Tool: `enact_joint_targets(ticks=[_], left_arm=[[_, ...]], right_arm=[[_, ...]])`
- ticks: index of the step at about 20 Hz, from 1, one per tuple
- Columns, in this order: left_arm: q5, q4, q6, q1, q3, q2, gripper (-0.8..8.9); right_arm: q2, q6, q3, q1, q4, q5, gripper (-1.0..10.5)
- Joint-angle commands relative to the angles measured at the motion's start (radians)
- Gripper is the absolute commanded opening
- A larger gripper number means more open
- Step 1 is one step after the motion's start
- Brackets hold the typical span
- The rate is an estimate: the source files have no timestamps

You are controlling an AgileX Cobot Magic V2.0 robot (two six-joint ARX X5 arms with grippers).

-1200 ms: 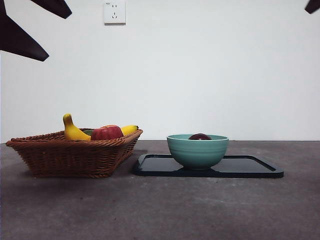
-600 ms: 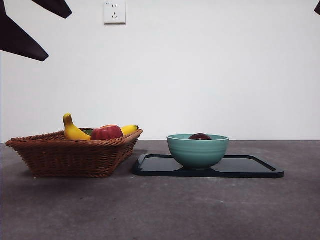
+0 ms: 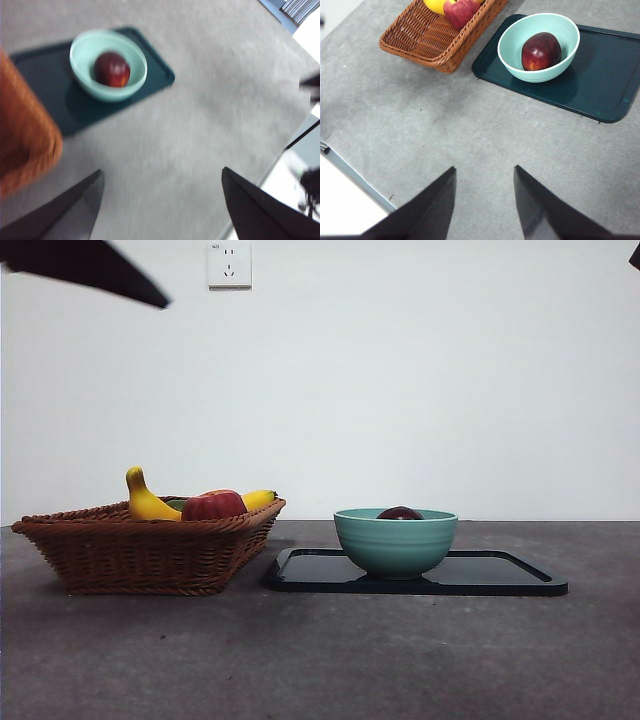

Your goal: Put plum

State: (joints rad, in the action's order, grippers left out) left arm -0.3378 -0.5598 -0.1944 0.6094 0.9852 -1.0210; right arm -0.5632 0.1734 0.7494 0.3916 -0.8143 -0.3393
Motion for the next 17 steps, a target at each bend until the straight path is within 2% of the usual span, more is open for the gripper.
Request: enact_joint_targets(ticks=[1, 10, 17], left_arm=[[0.006, 0.005, -0.004, 0.008, 0.13, -0.144, 3.66], [0.035, -0.009, 0.014, 0.016, 0.602, -0.709, 3.66], [0.087, -0.021, 0.035, 0.035, 0.773, -0.981, 3.66]], right_arm=[[-0.003, 0.01, 0.007, 0.005, 0.005, -0.002, 1.8], [-0.003, 0.01, 0.007, 0.005, -0.01, -0.001, 1.8], [-0.003, 0.01, 0.007, 0.005, -0.023, -0.001, 1.8]])
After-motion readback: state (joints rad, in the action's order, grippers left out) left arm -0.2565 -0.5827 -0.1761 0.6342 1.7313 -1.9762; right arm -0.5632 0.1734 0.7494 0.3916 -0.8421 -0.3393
